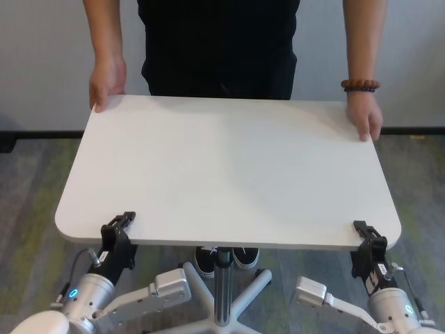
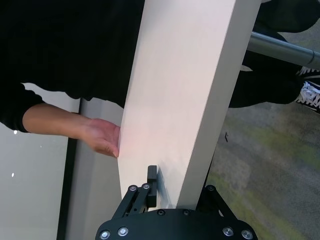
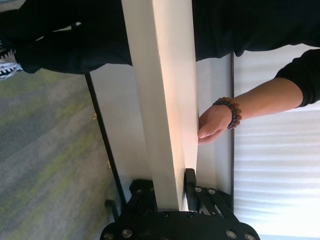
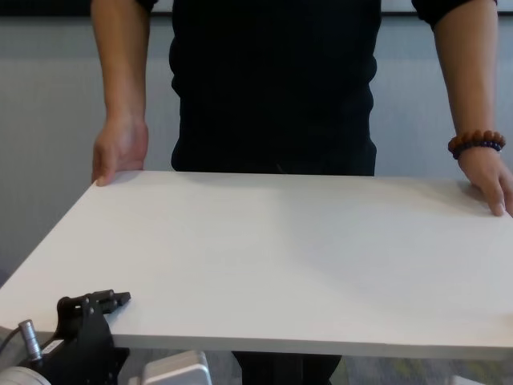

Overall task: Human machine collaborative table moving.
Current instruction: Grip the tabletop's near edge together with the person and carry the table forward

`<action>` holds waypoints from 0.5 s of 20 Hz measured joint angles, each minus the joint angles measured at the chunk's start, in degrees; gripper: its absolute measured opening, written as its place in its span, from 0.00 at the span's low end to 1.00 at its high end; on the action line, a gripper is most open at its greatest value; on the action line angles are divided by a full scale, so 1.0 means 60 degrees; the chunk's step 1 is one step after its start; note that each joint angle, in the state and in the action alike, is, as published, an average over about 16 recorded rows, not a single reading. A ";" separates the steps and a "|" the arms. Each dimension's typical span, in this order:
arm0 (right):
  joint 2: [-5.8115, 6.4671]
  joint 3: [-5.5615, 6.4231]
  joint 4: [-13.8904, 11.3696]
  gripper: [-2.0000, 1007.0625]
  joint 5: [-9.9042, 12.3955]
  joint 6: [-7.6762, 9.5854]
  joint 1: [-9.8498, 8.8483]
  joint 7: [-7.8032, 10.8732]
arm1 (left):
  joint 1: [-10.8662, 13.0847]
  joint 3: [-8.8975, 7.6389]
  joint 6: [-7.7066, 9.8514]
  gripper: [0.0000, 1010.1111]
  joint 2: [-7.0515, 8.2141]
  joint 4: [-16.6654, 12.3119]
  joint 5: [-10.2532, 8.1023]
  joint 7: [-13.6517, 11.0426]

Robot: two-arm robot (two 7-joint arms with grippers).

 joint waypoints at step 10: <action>0.0032 0.0550 -0.0136 0.23 0.0388 -0.0532 -0.0153 0.0239 | -0.0046 0.0042 -0.0174 0.32 0.0217 -0.0321 -0.0061 -0.0367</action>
